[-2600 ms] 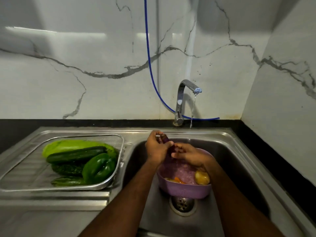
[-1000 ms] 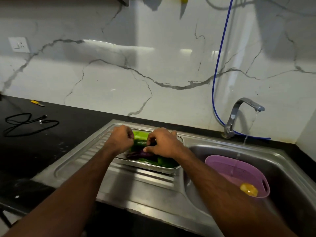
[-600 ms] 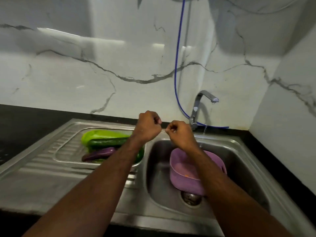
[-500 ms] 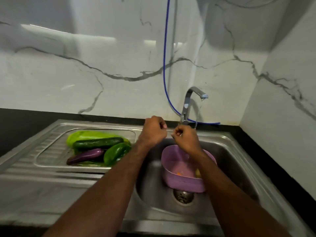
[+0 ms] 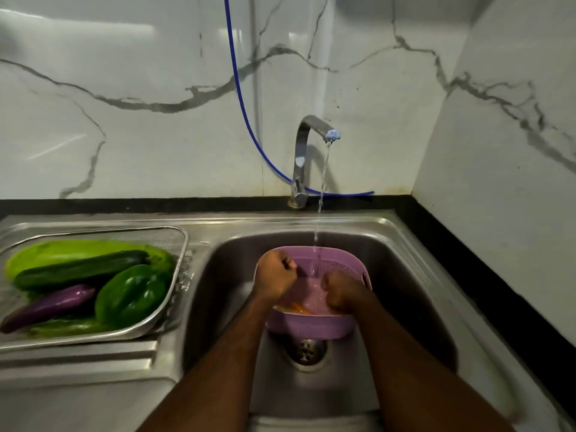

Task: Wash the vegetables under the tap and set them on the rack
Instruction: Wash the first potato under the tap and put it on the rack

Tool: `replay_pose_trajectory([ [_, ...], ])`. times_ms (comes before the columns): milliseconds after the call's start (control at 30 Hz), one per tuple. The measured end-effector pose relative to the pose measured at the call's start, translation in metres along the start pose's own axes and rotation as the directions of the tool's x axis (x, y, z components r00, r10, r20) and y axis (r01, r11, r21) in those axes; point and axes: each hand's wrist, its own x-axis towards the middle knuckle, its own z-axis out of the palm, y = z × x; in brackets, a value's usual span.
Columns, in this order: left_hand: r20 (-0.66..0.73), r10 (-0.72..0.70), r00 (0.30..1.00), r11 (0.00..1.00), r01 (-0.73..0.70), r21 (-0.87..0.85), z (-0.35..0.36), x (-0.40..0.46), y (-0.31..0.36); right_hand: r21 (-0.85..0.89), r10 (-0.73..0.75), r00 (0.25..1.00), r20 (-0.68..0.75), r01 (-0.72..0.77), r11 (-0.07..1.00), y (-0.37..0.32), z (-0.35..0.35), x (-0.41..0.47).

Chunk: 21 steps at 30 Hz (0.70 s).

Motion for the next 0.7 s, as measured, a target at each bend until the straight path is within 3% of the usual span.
replay_pose_trajectory([
  [167,0.008,-0.013,1.000,1.000,0.013,-0.022,0.004,0.006,-0.009,-0.400,-0.015,1.000,0.008,0.017,0.917,0.002,0.018,0.008],
  [300,0.041,-0.016,0.999,0.998,0.018,-0.054,0.004,0.005,-0.011,-0.472,-0.041,0.994,-0.100,-0.011,0.881,-0.001,0.017,0.003],
  [400,0.047,-0.041,0.998,0.994,0.045,-0.101,0.007,0.007,-0.010,-0.230,0.032,0.990,-0.139,-0.064,0.971,-0.003,0.010,0.008],
  [467,0.049,-0.064,0.997,0.989,0.070,-0.134,0.012,0.008,-0.010,0.166,0.129,0.979,-0.155,-0.103,0.981,-0.007,0.003,0.012],
  [533,0.070,-0.087,0.994,0.983,0.097,-0.153,0.017,0.008,-0.008,0.584,0.210,0.968,-0.136,-0.093,0.806,-0.015,-0.002,0.017],
  [567,0.101,-0.088,0.991,0.979,0.105,-0.173,0.019,0.008,-0.008,0.701,0.234,0.965,-0.115,-0.089,0.708,-0.022,-0.004,0.018],
  [700,0.219,-0.031,0.975,0.929,0.109,-0.353,0.024,0.004,-0.006,0.924,0.135,0.990,0.037,-0.085,0.373,-0.044,-0.010,0.014],
])
